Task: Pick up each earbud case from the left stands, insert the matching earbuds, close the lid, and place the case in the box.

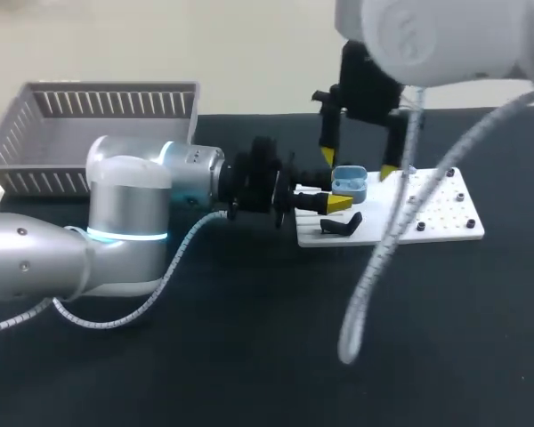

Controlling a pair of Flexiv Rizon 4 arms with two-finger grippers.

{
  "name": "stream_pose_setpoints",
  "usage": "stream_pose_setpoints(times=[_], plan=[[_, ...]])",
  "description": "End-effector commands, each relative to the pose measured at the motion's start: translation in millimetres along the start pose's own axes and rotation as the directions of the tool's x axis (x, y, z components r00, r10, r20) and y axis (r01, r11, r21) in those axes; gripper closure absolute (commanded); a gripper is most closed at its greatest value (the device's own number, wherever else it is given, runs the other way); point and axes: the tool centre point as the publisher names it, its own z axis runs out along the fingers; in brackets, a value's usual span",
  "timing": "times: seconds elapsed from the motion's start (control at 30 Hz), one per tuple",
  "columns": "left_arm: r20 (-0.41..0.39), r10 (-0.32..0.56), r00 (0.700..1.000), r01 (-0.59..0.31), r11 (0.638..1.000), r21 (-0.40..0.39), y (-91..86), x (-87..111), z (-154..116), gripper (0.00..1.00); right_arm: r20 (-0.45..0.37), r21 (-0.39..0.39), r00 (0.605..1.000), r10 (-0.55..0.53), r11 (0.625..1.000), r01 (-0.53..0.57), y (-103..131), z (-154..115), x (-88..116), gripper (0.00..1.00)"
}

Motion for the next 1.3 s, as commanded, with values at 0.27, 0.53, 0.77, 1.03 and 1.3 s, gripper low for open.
stream_pose_setpoints(times=[0.27,0.53,0.77,1.03,1.3], plan=[[0.000,0.001,1.000,-0.001,1.000,-0.002,-0.2,0.5,0.4,1.00,0.145,-0.231,0.985,-0.094,0.965,0.126,-74.4,-3.0,-26.4,0.00],[0.000,0.001,1.000,-0.001,1.000,-0.002,-0.2,0.5,0.4,1.00,0.243,-0.283,0.968,-0.058,0.951,0.127,-82.6,-2.9,-57.4,0.00],[0.000,0.001,1.000,-0.001,1.000,-0.002,-0.2,0.5,0.4,1.00,0.269,-0.253,0.959,-0.089,0.954,0.160,-83.6,-0.4,-89.2,0.13],[0.000,0.001,1.000,-0.001,1.000,-0.002,-0.2,0.5,0.4,1.00,0.282,-0.183,0.951,-0.126,0.966,0.183,-87.5,13.4,-126.3,0.17],[0.000,0.001,1.000,-0.001,1.000,-0.002,-0.2,0.5,0.4,1.00,0.281,-0.181,0.940,-0.191,0.952,0.247,-74.0,26.7,-140.4,0.18]])
